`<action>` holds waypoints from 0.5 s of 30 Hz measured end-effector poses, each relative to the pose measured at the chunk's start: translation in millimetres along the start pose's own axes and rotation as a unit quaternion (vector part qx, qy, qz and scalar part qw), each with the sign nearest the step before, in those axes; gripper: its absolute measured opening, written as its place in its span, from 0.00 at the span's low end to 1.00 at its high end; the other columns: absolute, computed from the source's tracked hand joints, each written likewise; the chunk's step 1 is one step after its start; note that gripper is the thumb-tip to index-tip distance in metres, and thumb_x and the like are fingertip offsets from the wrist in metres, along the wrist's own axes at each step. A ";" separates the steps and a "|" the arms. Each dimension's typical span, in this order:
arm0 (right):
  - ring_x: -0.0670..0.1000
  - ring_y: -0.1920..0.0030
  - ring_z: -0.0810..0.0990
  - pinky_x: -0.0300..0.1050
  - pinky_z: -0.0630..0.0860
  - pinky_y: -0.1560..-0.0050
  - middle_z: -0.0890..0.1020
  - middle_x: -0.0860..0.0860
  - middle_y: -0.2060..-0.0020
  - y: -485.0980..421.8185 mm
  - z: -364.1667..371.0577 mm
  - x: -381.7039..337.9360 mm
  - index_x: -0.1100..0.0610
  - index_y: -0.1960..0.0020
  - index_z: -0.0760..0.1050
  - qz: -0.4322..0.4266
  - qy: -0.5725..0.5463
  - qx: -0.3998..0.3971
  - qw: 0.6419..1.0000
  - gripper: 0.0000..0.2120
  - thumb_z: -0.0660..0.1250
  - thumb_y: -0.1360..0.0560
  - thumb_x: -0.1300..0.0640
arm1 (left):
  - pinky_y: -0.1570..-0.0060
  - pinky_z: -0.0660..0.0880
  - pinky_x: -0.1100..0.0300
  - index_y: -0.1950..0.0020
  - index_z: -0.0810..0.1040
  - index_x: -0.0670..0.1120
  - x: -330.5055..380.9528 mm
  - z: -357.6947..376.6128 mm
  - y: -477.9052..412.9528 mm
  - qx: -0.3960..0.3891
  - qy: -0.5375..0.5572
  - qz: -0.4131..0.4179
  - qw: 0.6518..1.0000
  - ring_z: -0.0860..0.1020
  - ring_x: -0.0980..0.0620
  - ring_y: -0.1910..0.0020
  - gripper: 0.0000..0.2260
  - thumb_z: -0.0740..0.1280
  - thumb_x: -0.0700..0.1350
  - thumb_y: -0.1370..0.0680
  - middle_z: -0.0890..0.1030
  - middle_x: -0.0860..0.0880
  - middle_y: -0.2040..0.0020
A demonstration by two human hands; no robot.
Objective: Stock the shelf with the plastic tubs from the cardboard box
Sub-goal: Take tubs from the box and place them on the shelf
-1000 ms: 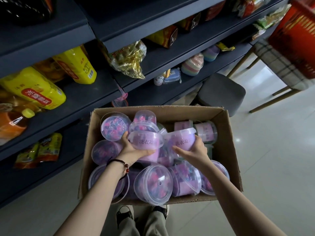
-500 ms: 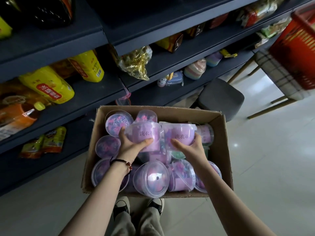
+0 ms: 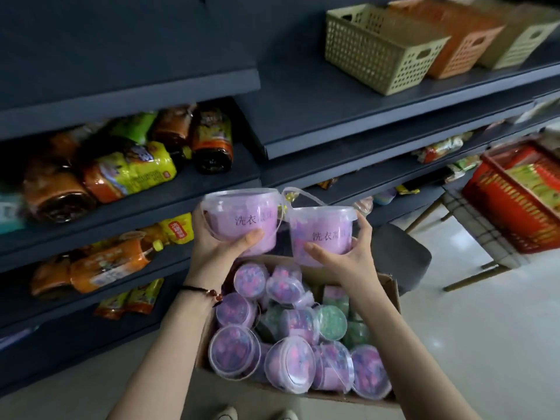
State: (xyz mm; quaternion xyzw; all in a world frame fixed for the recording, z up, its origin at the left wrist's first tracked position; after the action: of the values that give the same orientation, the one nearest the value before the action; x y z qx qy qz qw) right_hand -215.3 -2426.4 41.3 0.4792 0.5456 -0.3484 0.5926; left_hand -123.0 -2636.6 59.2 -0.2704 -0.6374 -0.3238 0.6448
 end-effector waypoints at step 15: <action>0.42 0.46 0.80 0.48 0.79 0.43 0.76 0.47 0.43 84.3 133.6 -205.3 0.40 0.30 0.54 -0.205 0.001 -0.119 0.972 0.51 0.79 0.46 0.43 | 0.41 0.76 0.51 0.28 0.61 0.45 188.6 -138.8 55.0 0.080 0.109 0.161 0.978 0.75 0.51 0.36 0.49 0.81 0.49 0.44 0.74 0.47 0.34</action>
State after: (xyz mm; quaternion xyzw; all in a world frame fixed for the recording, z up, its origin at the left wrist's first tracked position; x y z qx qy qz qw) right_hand -127.8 -2550.5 251.1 0.2838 0.6705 -0.3949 0.5603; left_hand 4.5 -2720.7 245.0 -0.2795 -0.5354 -0.1913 0.7737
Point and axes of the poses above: each hand's wrist, its own y-axis away from the middle knuckle, its own z-axis out of the palm, x = y × z, the point moved 2 cm from there along -y, towards the middle knuckle
